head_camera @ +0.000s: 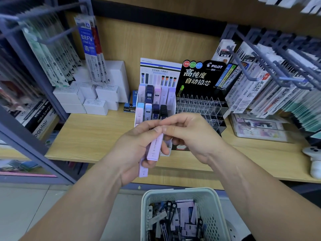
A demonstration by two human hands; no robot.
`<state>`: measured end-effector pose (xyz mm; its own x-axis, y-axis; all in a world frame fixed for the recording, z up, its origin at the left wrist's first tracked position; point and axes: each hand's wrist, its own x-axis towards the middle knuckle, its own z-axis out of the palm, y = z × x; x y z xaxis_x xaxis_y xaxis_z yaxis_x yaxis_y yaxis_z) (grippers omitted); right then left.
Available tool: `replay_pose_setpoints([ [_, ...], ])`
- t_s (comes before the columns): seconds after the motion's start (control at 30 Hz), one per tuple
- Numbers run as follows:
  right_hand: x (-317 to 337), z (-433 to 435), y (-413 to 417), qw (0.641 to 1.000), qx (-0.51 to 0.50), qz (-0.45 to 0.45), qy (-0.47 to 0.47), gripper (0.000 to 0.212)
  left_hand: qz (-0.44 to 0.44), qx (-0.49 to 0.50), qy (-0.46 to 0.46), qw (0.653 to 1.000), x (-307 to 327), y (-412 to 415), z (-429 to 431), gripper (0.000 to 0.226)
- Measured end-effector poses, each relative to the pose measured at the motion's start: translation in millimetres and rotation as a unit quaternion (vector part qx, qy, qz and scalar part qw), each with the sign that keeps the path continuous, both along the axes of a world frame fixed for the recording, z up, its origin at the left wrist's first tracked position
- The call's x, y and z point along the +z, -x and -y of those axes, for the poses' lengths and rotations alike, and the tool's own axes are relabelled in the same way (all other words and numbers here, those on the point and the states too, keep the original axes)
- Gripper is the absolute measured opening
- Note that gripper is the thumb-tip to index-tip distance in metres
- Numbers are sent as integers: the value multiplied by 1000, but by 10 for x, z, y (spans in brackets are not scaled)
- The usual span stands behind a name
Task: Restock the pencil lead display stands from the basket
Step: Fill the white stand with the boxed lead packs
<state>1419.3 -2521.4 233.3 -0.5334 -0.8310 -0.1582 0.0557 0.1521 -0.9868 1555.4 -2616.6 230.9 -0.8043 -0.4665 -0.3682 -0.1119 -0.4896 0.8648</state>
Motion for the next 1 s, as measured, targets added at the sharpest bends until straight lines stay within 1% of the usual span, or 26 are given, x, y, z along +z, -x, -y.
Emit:
replay_pose_setpoints([
  [0.1, 35, 8, 24, 1000, 1, 26, -3, 14, 14, 1, 5, 1000, 11, 7, -13, 29],
  [0.17, 42, 10, 128, 999, -41, 14, 17, 16, 52, 28, -11, 998, -34, 21, 24, 31],
  [0.2, 34, 3, 205, 997, -67, -18, 22, 17, 69, 51, -25, 996, -61, 21, 56, 25],
  [0.27, -30, -19, 354, 988, -100, -116, 14, 19, 77, 89, -55, 992, -89, 10, 116, 13],
  [0.33, -125, -35, 422, 975, -108, -193, -3, 20, 64, 96, -70, 991, -68, 0, 141, 9],
  [0.4, -231, -17, 409, 959, -96, -265, -31, 16, 50, 84, -78, 992, -45, -1, 137, 8],
  [0.47, -327, 20, 378, 931, -77, -353, -49, 14, 34, 73, -86, 993, -29, -1, 124, 7],
  [0.53, -415, 57, 381, 894, -45, -444, -48, 12, 17, 70, -101, 992, -23, -3, 134, 5],
  [0.57, -461, 70, 393, 875, -25, -482, -49, 11, 6, 72, -109, 991, -17, -12, 149, 9],
  [0.67, -594, 82, 413, 833, 15, -550, -56, 11, -35, 82, -119, 989, 18, -40, 170, 19],
  [0.73, -652, 79, 399, 817, 9, -575, -51, 11, -46, 102, -107, 988, 33, -46, 168, 21],
  [0.8, -684, 82, 369, 806, -8, -590, -45, 12, -35, 114, -68, 991, 28, -40, 164, 16],
  [0.9, -694, 99, 355, 807, -28, -588, -40, 15, 21, 105, 15, 994, -12, -35, 160, 13],
  [1.0, -681, 93, 354, 810, -27, -585, -45, 16, 78, 115, 85, 987, -77, -48, 164, 9],
])
